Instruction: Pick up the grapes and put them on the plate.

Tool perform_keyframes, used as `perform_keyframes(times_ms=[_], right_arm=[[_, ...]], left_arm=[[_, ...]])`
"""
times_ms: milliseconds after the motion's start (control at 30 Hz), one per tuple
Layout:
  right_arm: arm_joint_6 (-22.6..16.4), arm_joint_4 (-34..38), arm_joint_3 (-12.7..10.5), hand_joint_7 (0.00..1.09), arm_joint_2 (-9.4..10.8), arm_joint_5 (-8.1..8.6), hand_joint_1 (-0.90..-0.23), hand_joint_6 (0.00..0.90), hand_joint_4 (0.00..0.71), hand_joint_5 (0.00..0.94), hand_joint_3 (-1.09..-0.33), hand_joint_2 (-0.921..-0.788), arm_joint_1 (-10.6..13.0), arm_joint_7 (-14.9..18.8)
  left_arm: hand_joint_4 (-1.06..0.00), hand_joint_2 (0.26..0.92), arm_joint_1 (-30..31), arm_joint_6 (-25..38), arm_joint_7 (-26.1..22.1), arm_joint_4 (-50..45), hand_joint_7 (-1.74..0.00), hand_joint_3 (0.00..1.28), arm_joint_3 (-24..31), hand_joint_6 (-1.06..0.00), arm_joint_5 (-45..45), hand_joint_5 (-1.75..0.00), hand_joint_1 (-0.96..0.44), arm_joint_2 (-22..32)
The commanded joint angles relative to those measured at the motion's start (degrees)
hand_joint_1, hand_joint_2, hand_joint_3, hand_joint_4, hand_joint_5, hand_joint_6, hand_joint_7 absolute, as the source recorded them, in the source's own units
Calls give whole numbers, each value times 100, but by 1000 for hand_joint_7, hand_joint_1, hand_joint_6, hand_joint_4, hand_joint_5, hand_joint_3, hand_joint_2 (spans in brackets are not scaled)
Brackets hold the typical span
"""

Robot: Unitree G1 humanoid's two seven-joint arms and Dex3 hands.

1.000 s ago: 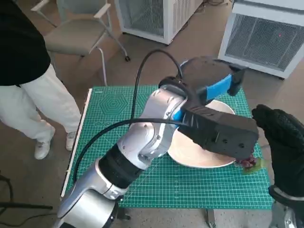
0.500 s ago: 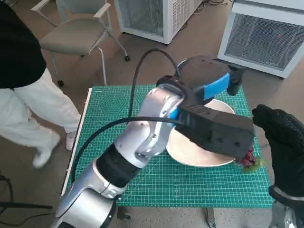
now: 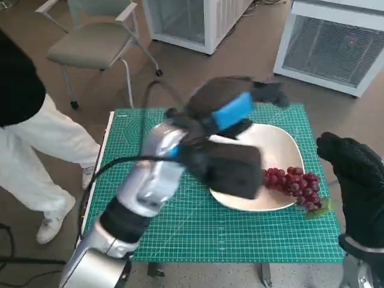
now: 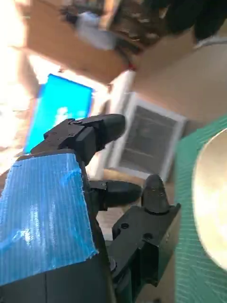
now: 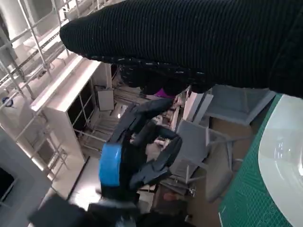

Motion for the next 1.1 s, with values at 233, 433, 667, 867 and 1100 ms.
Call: perform_keyframes(times_ms=[233, 433, 667, 867, 1100], right_arm=[[44, 68, 49, 671, 34, -93, -606, -1, 353, 22, -687, -921, 64, -28], [39, 98, 45, 664, 1, -87, -606, -1, 353, 22, -689, -921, 30, 8], [39, 125, 40, 660, -30, -89, -606, -1, 354, 23, -687, -921, -2, 30], [43, 143, 32, 661, -72, -61, -611, -1, 355, 24, -685, -921, -27, 68], [38, 179, 19, 656, -117, -42, -613, -1, 355, 24, -685, -921, -56, 106]], left_arm=[[-338, 920, 888, -1890, 682, 457, -36, 214, 898, -420, -1255, -21, -526, 280], [-312, 921, 1286, -2829, -11, 1140, -10, 329, 1573, -379, -2985, -4, -584, -15], [-268, 921, 1559, -3175, -819, 1621, 0, 376, 2012, -330, -4168, 0, -610, -275], [-257, 921, 1828, -3220, -1470, 1895, 0, 382, 2313, -323, -4792, 0, -624, -324], [-241, 921, 2069, -3154, -1891, 1950, 0, 377, 2572, -302, -5168, 0, -639, -366]])
